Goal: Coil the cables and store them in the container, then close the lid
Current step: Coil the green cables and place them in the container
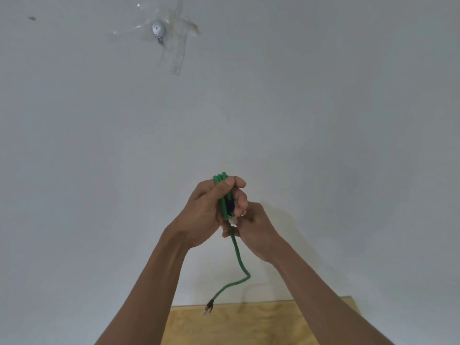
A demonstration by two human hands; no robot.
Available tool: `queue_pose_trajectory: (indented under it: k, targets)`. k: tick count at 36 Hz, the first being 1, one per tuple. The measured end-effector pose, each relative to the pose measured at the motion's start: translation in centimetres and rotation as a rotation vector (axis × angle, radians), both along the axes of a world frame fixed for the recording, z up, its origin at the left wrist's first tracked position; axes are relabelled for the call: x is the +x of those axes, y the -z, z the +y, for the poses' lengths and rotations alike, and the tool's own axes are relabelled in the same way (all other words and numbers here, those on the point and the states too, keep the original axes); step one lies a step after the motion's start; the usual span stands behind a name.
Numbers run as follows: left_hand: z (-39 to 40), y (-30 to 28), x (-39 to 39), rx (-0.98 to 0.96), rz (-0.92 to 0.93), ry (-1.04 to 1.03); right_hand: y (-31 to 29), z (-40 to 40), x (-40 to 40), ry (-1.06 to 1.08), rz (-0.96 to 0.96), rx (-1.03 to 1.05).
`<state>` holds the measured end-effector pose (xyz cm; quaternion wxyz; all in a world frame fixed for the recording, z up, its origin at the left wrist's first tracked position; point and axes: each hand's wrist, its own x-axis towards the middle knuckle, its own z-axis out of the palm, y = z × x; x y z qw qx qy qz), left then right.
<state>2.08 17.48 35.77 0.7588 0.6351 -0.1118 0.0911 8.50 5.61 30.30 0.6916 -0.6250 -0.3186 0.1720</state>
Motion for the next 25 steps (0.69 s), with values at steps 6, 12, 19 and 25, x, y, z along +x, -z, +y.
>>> queue_pose_trajectory:
  k: [6, 12, 19, 25]
  targets:
    - [0.2, 0.3, 0.6, 0.049, -0.017, -0.110, 0.4, 0.1, -0.6, -0.020, 0.054, 0.009]
    - [1.8, 0.5, 1.1, 0.251, -0.045, -0.291, 1.5, 0.3, -1.5, 0.022, 0.009, -0.042]
    - [2.8, 2.5, 1.3, 0.495, -0.003, -0.407, -0.6, -1.0, -1.3, 0.143, -0.418, -0.384]
    - [2.2, 3.9, 0.3, 0.621, 0.122, -0.270, -5.3, -1.9, 0.6, 0.066, -0.583, -0.307]
